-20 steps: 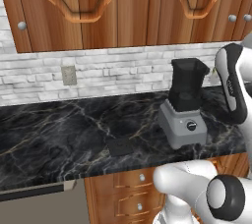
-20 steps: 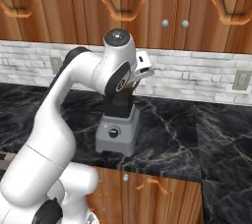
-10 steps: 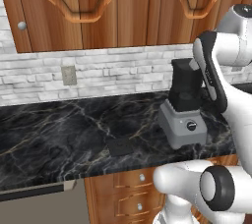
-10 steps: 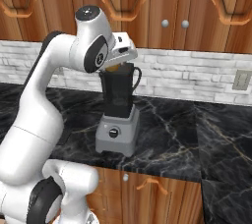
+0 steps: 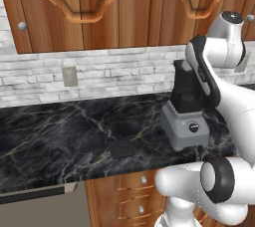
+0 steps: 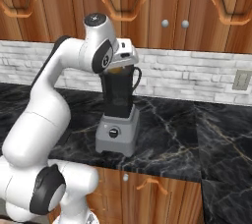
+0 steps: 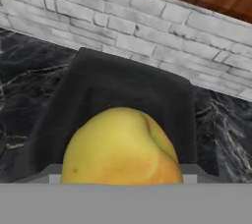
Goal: Open the blender lid, put the apple in the blender, close the lid, and start the blender.
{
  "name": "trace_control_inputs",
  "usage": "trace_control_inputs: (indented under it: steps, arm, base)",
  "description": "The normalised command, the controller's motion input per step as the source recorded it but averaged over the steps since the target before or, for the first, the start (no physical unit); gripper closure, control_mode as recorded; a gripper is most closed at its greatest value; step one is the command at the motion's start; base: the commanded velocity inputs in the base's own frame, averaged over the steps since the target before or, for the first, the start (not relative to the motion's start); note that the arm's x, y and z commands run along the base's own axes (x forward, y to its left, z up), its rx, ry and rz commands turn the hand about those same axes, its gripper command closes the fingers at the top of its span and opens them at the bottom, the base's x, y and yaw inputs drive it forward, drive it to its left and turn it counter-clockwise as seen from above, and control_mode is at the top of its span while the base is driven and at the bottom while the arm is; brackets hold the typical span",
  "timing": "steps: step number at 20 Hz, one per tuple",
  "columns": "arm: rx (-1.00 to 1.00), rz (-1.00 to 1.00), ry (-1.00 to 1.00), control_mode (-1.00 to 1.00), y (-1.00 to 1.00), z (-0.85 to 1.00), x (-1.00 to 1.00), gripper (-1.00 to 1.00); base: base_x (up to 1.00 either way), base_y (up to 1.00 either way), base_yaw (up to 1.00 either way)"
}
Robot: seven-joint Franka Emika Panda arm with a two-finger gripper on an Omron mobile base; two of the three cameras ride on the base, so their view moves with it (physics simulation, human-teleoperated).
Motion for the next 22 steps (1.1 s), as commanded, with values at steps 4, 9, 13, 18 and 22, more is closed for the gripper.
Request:
trace_control_inputs:
  steps: [4,9,13,18,22]
  arm:
    - [0.11,-0.1,0.06,-1.0,0.0,-0.18,0.61,1.0]
    - [0.04,-0.11,0.03,-1.0,0.0,-0.26,0.46,1.0]
    - [0.06,-0.05,0.01,-1.0,0.0,-0.51,0.28,1.0]
    - [0.09,0.0,0.01,-1.0,-0.02,-0.73,0.07,1.0]
    - [0.11,0.0,0.05,-1.0,-0.04,-0.92,0.03,1.0]
  base:
    - [0.0,0.0,0.0]
    - [0.0,0.0,0.0]
    - [0.0,0.0,0.0]
    - [0.0,0.0,0.0]
    - [0.0,0.0,0.0]
